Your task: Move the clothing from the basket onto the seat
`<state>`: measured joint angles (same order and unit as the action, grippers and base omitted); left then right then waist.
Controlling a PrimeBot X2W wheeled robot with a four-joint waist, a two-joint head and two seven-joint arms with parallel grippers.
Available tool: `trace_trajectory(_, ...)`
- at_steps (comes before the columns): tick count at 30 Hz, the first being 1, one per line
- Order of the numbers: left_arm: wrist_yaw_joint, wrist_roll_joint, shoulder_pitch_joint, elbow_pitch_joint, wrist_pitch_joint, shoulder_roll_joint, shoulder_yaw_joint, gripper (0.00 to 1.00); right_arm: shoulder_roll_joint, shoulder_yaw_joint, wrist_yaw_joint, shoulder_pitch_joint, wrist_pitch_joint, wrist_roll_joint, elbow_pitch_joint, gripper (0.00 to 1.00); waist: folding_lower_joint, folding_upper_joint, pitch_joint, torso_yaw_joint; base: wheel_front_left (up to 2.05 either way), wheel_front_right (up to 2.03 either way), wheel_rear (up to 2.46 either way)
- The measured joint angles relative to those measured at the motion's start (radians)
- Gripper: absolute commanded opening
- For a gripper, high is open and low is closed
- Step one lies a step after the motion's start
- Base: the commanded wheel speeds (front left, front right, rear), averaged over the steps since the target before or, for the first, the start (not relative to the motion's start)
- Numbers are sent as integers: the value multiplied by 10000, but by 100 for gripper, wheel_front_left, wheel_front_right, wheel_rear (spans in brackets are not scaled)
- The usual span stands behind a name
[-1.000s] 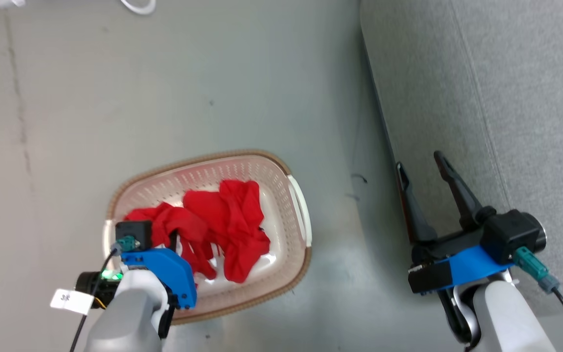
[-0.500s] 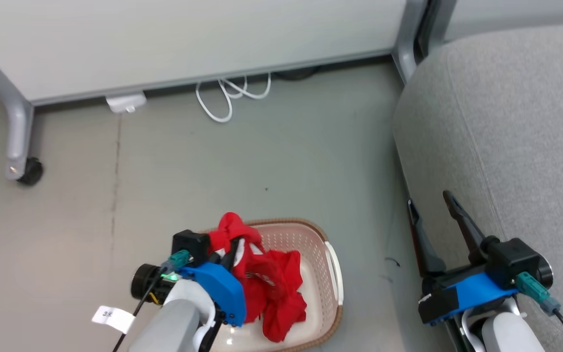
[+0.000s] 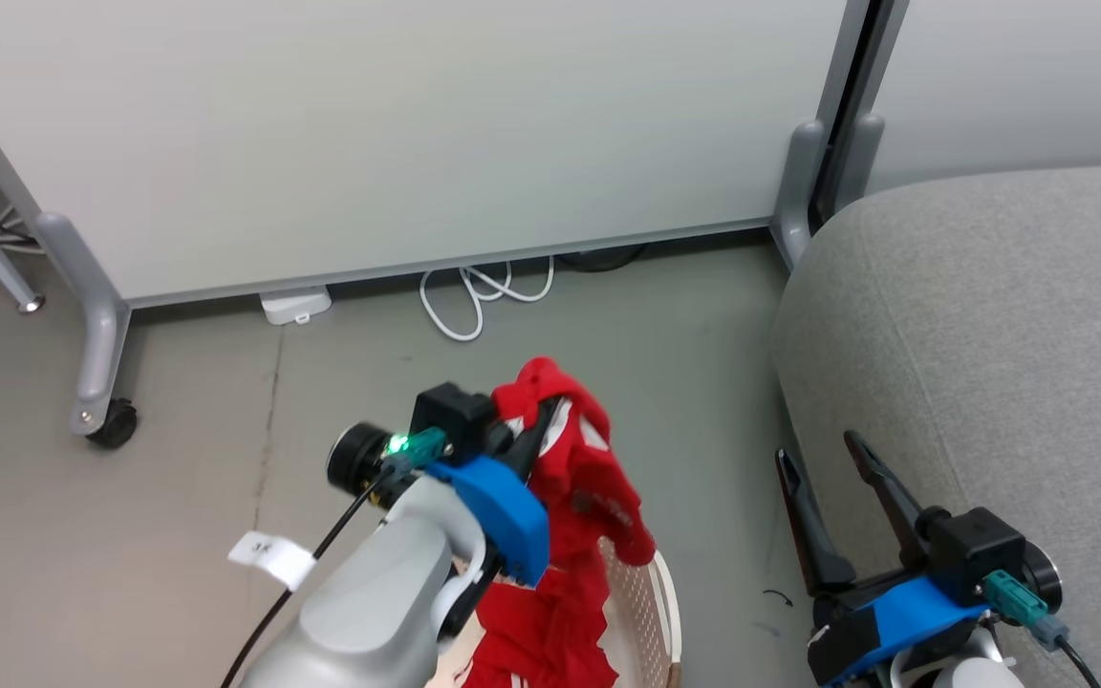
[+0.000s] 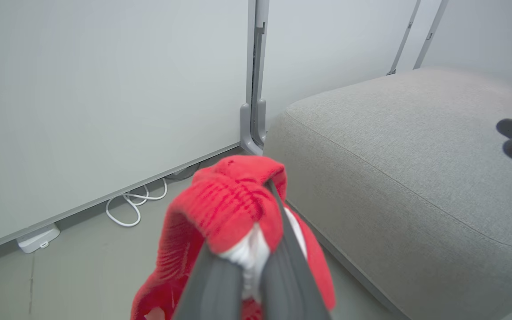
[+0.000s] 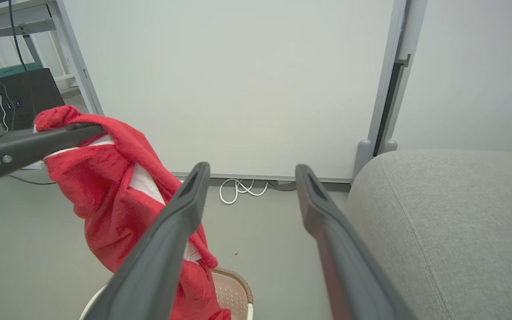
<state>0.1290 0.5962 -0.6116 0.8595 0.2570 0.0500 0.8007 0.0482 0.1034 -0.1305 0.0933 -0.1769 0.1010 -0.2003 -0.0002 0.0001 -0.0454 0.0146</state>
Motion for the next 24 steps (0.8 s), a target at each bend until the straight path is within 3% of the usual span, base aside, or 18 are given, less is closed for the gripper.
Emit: trace_trajectory(24,-773,1503,-2324,-1841,-174,0,2138,0,2,198,0,-231,173,59,86,100,2,0,324,307,0,0,0)
